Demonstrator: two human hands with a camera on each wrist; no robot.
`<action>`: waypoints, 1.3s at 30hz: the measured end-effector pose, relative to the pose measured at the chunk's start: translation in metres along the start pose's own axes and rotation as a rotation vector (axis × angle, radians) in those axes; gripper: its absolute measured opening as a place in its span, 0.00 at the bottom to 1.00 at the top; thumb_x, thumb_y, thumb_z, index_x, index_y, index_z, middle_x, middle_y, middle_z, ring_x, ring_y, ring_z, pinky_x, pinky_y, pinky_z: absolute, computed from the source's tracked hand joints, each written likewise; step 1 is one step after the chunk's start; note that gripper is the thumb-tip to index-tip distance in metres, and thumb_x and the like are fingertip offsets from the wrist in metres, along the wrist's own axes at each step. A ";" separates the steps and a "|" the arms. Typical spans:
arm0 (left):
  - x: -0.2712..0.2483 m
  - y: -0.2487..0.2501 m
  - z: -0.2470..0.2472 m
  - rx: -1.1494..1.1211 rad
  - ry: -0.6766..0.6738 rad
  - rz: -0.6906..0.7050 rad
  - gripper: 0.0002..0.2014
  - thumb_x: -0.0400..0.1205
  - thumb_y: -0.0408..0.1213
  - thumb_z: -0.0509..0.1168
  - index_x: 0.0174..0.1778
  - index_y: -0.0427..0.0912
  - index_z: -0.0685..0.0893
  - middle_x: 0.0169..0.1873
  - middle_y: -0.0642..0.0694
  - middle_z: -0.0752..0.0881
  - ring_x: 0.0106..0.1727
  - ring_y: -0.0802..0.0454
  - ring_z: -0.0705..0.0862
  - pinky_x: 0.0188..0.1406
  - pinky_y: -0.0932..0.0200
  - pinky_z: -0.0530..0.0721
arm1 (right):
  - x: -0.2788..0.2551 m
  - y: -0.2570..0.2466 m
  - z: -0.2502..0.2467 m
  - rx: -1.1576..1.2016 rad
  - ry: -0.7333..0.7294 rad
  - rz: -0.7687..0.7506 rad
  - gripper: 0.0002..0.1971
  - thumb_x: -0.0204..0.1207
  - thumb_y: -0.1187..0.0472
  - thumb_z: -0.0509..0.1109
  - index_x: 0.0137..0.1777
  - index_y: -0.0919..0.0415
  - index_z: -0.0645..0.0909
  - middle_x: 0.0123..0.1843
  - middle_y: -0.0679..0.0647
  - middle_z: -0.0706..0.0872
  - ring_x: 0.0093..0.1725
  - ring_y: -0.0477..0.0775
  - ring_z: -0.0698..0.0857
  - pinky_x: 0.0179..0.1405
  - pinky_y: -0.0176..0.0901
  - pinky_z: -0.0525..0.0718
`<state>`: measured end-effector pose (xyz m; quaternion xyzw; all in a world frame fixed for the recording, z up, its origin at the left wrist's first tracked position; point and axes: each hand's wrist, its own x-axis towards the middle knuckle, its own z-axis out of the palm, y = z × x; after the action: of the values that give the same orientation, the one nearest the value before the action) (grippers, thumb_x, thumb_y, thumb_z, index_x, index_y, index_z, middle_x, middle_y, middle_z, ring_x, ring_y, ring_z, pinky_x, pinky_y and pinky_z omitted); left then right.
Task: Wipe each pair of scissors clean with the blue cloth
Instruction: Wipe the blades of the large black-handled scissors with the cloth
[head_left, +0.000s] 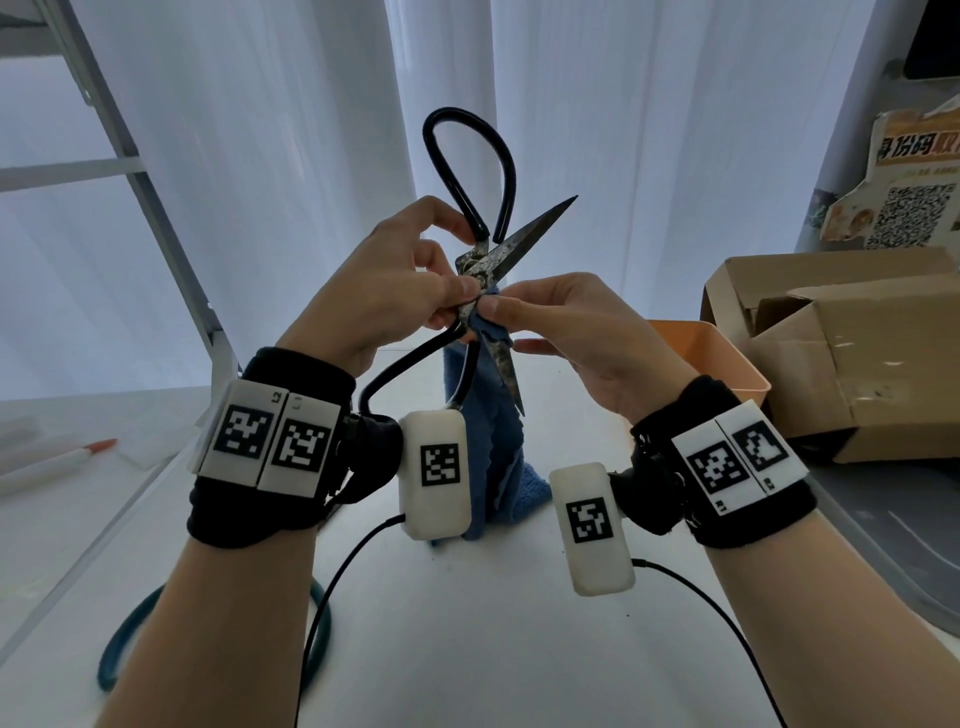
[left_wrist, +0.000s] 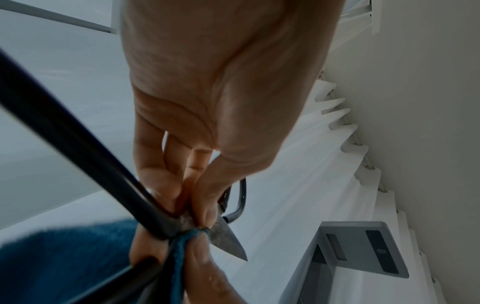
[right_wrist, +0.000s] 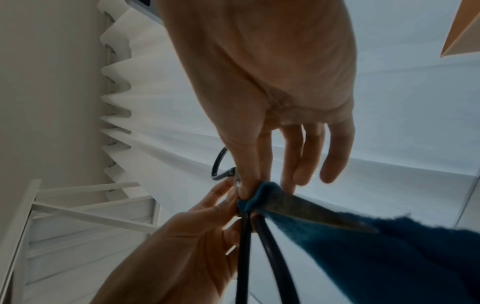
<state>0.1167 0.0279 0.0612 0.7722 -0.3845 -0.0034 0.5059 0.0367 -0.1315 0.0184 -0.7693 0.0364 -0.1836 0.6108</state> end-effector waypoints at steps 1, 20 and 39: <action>0.000 0.000 0.001 0.004 -0.001 0.000 0.15 0.81 0.29 0.71 0.62 0.47 0.81 0.30 0.48 0.81 0.29 0.54 0.83 0.33 0.65 0.84 | 0.001 0.000 0.000 -0.002 -0.012 -0.001 0.10 0.79 0.59 0.76 0.56 0.63 0.91 0.54 0.56 0.93 0.61 0.55 0.88 0.61 0.48 0.83; 0.001 -0.001 0.004 -0.022 0.036 0.001 0.15 0.81 0.28 0.71 0.61 0.47 0.82 0.30 0.49 0.80 0.32 0.52 0.86 0.43 0.54 0.92 | 0.001 -0.001 0.006 -0.085 -0.020 -0.012 0.07 0.77 0.60 0.77 0.43 0.65 0.88 0.51 0.66 0.92 0.51 0.65 0.88 0.64 0.52 0.84; -0.002 0.003 0.005 0.010 0.046 -0.073 0.06 0.85 0.34 0.68 0.45 0.50 0.85 0.31 0.51 0.85 0.32 0.59 0.83 0.37 0.64 0.80 | 0.001 -0.002 0.008 0.062 0.016 0.010 0.13 0.78 0.56 0.76 0.49 0.68 0.83 0.40 0.57 0.84 0.39 0.48 0.83 0.40 0.34 0.83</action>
<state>0.1113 0.0245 0.0602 0.7881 -0.3443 -0.0021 0.5102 0.0396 -0.1237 0.0189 -0.7485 0.0393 -0.1877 0.6348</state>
